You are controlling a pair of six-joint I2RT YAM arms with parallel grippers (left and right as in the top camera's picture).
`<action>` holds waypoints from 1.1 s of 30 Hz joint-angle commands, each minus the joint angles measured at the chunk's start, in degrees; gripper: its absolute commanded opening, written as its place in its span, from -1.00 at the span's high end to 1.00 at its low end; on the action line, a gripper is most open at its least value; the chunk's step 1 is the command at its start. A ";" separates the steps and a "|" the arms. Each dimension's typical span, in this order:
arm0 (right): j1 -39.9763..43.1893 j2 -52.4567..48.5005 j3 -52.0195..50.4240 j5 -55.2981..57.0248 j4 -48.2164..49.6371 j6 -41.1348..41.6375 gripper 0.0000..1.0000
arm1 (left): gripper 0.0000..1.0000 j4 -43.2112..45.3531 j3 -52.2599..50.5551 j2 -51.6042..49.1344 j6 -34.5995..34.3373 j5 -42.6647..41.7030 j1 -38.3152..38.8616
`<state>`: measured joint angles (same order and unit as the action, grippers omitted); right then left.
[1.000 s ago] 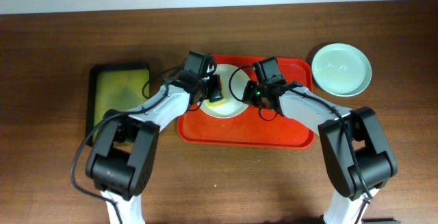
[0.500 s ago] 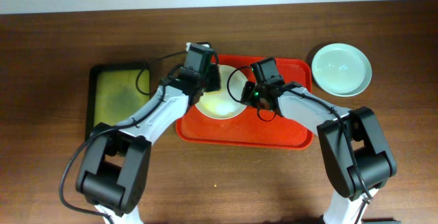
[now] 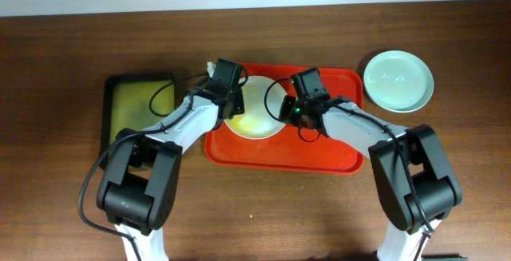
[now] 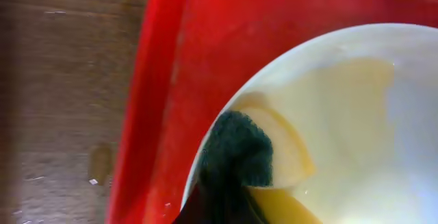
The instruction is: Clean dirty plates on tray and stack at the side
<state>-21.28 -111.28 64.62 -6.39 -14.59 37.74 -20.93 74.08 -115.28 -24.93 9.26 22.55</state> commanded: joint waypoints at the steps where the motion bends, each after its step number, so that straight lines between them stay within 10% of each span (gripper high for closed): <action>1: 0.35 -0.74 -1.09 2.62 -0.76 0.04 0.92 | 1.00 -0.57 -0.72 6.93 -0.28 5.81 -2.73; 22: 0.33 -0.74 -1.09 2.58 -0.15 -1.46 0.92 | 1.00 -8.63 -5.66 7.23 1.62 -9.07 -30.25; 24: 0.35 -0.74 -1.09 2.60 -0.02 -1.46 0.92 | 0.34 -7.82 -5.66 6.32 1.62 -8.90 -30.21; 33: 0.35 -0.74 -1.09 2.60 -0.39 -1.46 0.92 | -0.99 -8.35 -3.43 13.86 1.64 -8.87 -30.60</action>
<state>-21.37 -111.28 64.53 -5.78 -14.46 37.04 -29.34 69.01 -108.20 -23.51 0.62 -7.86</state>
